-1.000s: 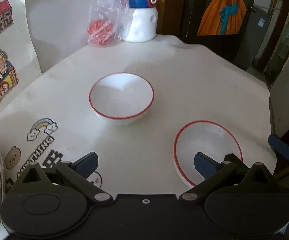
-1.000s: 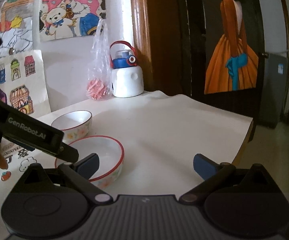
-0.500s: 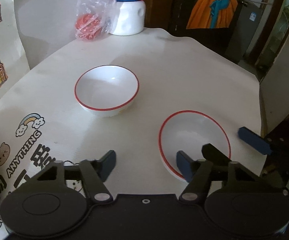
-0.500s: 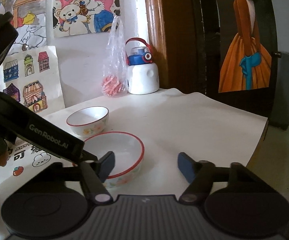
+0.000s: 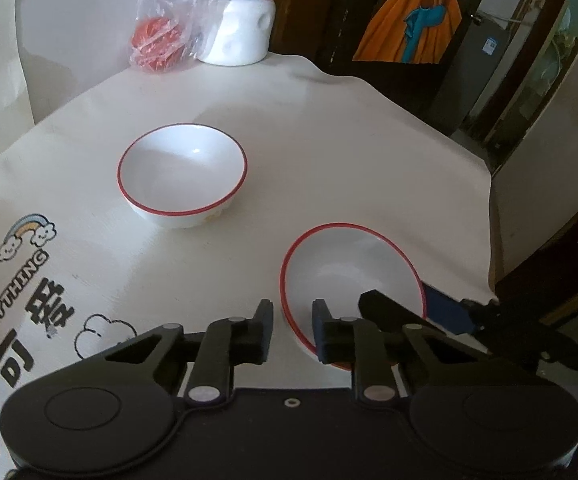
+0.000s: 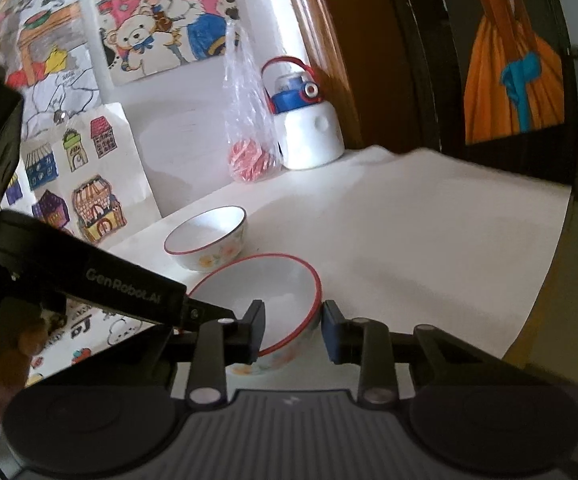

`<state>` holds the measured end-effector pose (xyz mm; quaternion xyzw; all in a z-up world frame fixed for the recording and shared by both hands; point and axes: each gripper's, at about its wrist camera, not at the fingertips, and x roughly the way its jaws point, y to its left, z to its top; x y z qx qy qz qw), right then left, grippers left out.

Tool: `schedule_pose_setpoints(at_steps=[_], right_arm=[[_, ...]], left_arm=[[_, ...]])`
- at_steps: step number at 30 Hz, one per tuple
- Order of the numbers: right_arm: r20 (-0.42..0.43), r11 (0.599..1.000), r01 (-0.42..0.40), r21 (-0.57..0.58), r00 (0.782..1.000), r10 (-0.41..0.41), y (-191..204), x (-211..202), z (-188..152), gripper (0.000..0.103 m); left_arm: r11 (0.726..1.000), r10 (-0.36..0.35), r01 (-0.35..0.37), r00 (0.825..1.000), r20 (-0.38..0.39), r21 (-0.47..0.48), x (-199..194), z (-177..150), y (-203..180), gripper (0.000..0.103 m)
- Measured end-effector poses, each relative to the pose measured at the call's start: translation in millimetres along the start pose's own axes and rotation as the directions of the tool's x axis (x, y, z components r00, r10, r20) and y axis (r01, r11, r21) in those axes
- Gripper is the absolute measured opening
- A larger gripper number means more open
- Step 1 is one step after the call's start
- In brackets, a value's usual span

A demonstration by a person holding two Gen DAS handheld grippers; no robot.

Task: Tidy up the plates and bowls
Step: 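Move both grippers to the larger red-rimmed white bowl and grasp its rim, then lift the white bowl with both grippers and carry it to the steel bowl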

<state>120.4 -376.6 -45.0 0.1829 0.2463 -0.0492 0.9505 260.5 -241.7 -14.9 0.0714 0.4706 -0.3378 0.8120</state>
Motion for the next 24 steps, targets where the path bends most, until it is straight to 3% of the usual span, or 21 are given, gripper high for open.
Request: schedule_pose_setpoints(at_steps=[3,10,17,24], right_arm=[[-0.026,0.998,-0.031,0.058,0.999,0.033,-6,3,-1,0.034],[-0.022,0.994,-0.009,0.105,1.000,0.011,-11,1,-2,0.019],[-0.018,0.996,0.009,0.093,1.000,-0.007,2,-8,-4,0.015],[0.031,0.999,-0.023,0.040,0.999,0.022,38,-30,-3,0.015]], left_arm=[[1.000,-0.013,0.013,1.000,-0.005,-0.010,0,-1,0,0.015],[1.000,-0.003,0.003,1.000,0.008,-0.011,-7,-5,-4,0.012],[1.000,0.009,-0.008,0.999,0.045,-0.017,-24,-14,0,0.009],[0.999,0.019,-0.014,0.992,0.125,-0.039,-70,-29,13,0.009]])
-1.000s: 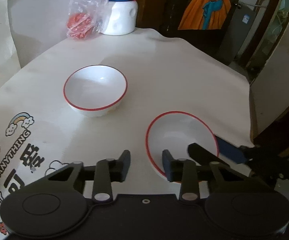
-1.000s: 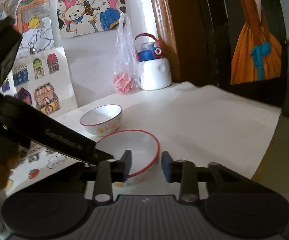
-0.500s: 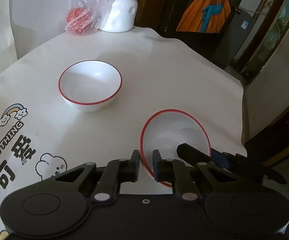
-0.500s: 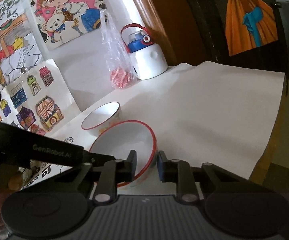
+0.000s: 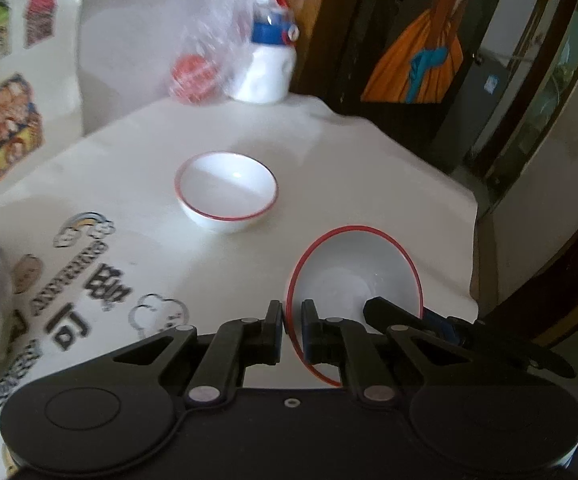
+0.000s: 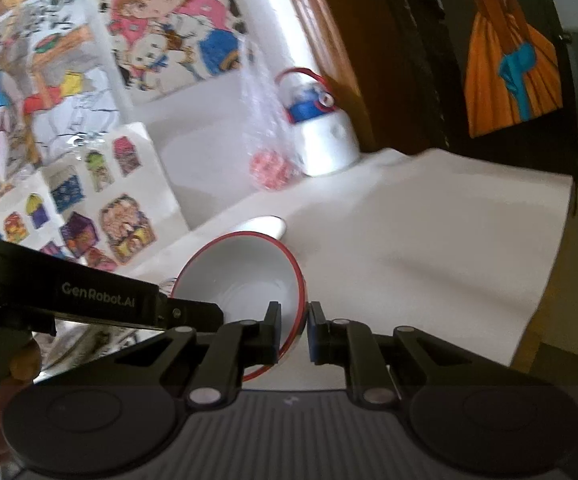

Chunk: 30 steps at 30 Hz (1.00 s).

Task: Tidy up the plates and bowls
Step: 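Lift the white bowl with both grippers and carry it to the steel bowl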

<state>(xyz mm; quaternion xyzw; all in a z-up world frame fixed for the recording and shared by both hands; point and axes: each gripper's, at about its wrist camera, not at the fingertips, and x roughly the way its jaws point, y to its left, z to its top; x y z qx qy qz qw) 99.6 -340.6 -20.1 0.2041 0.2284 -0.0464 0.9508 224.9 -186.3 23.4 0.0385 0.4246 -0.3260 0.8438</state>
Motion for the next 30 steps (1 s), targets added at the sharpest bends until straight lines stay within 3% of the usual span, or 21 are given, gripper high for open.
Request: schedule_pose_setpoints(at_steps=[9,17,30], right_arm=[[0.029,0.994,-0.063,-0.084,0.997,0.065,60,-27,-3,0.015],[-0.007,0.972,-0.157,-0.176,0.987,0.158,115,-44,-13,0.015],[-0.110,0.951,-0.211,-0.227,0.975,0.191,137,-58,-36,0.015]], left_arm=[[0.998,0.040,-0.036,0.994,0.097,-0.046,-72,-24,28,0.009],[0.990,0.116,-0.101,0.982,0.150,-0.100,-132,-54,56,0.009],[0.983,0.103,-0.086,0.990,0.098,-0.163,-144,-101,77,0.010]])
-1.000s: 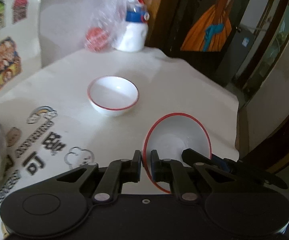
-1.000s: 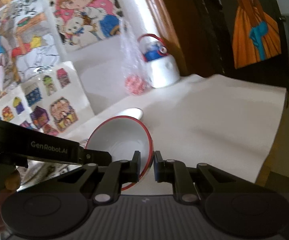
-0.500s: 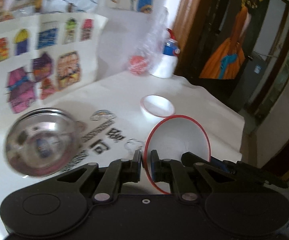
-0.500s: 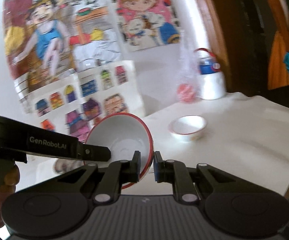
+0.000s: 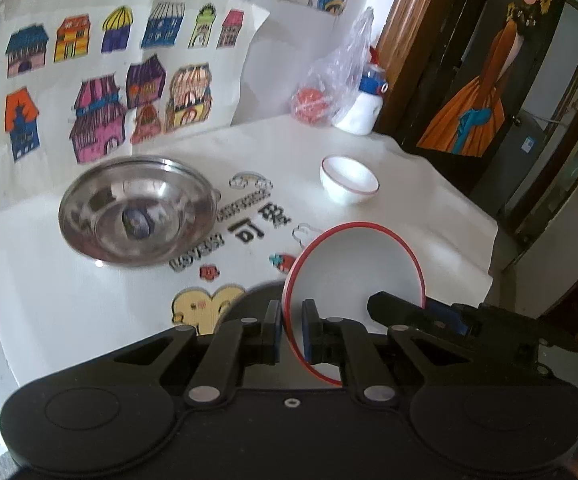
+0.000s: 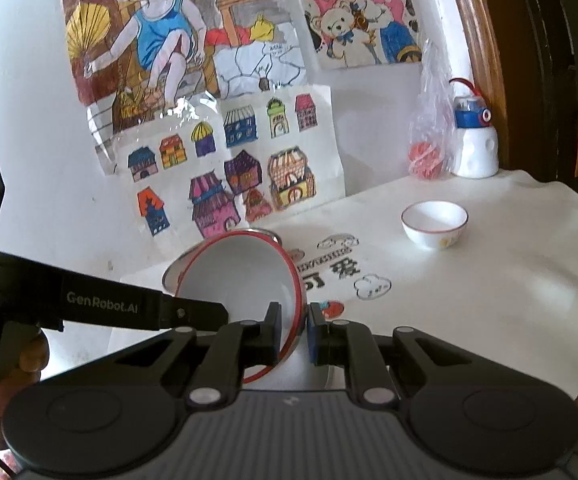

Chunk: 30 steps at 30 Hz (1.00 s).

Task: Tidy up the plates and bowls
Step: 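Lift the white bowl with both grippers and carry it to the steel bowl, then lower the white bowl into the steel bowl with both grippers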

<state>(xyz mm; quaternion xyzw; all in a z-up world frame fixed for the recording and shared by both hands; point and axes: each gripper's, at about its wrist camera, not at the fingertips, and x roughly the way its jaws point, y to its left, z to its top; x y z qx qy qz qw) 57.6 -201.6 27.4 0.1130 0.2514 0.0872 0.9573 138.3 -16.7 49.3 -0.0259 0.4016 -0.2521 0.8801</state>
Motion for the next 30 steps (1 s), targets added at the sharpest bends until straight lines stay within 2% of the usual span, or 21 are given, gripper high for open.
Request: schedule_pose_setpoints(at_steps=[14,22,30], right_arm=[[-0.134,0.999,-0.041,-0.028,0.990,0.037,2,15,-11,0.015],[-0.220,0.997,-0.081,-0.013,0.972,0.076,-8,28,-6,0.015],[-0.255,0.994,-0.096,-0.044,0.963,0.081,-7,33,-1,0.016]], left_arm=[[0.999,0.032,-0.032,0.990,-0.137,0.003,20,-16,12,0.011],[0.999,0.033,-0.031,0.983,-0.181,0.015,28,-12,11,0.011],[0.999,0.043,-0.039,0.977,-0.207,0.023,34,-9,13,0.011]])
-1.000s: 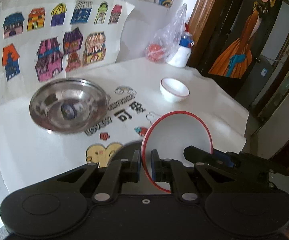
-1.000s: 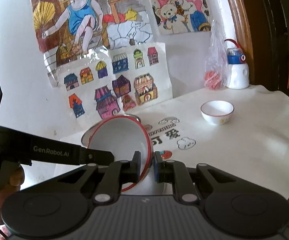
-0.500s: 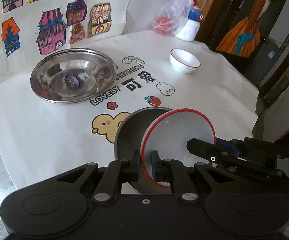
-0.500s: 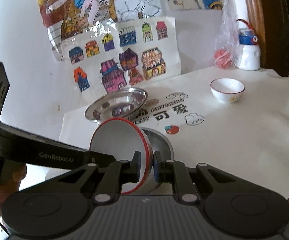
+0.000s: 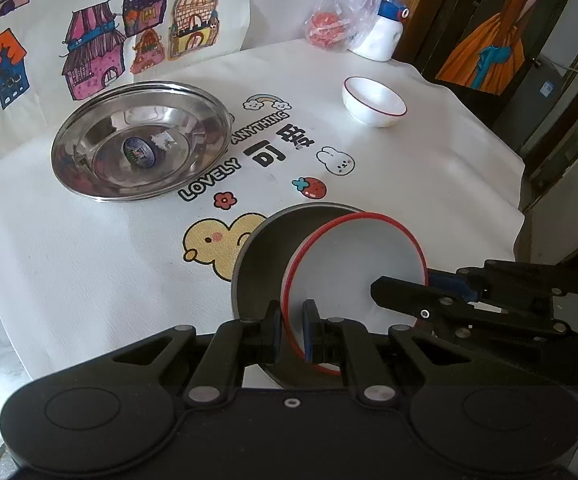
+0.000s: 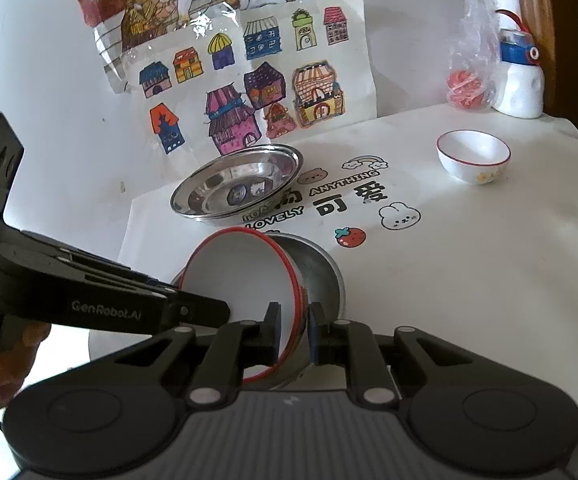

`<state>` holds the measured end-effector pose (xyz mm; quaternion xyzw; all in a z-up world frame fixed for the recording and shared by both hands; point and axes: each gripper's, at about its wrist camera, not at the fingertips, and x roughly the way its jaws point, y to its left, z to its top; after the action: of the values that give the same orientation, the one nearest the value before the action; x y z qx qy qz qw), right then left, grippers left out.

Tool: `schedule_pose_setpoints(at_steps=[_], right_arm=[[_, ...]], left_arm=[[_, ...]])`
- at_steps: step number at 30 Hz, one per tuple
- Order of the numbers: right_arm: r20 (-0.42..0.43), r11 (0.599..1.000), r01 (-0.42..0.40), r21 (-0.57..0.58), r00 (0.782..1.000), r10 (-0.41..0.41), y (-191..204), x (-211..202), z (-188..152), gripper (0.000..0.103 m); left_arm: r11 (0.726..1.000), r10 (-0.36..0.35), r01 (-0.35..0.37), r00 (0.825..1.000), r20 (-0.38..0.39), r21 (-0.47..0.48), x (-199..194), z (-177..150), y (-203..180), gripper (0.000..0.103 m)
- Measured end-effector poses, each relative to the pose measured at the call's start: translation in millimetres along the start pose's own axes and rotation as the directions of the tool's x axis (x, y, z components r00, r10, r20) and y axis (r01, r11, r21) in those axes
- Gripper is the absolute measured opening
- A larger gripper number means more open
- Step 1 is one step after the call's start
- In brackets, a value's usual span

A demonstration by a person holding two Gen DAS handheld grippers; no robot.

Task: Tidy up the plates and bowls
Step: 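Lower the white bowl into the steel bowl with both grippers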

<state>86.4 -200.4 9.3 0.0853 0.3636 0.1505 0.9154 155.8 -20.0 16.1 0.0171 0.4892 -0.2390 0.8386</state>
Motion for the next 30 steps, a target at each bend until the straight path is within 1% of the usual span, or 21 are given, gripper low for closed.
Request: schedule_pose_setpoints(at_steps=[5,9,18,23,30], right_arm=[[-0.020,1.000,0.004,-0.028,1.000,-0.005,2,4,5,0.018],[-0.043,0.999,-0.012,-0.048,0.999,0.010,0,5,8,0.019],[-0.124,0.992,-0.050,-0.117,0.992,0.035,-3,9,21,0.019],[-0.162,0.987,-0.065,-0.150,0.986,0.040,-1,13,27,0.023],[-0.162,0.985,-0.069,-0.161,0.986,0.042,0,14,30,0.026]], left_arm=[[1.000,0.003,-0.003,1.000,-0.019,0.000,2,5,1,0.011],[1.000,0.008,-0.008,0.999,-0.031,0.013,4,8,0,0.011],[0.999,0.021,-0.018,0.997,-0.069,0.036,8,15,-2,0.012],[0.999,0.018,-0.016,0.996,-0.082,0.030,10,17,-2,0.012],[1.000,0.012,-0.010,0.996,-0.089,0.020,12,18,0,0.012]])
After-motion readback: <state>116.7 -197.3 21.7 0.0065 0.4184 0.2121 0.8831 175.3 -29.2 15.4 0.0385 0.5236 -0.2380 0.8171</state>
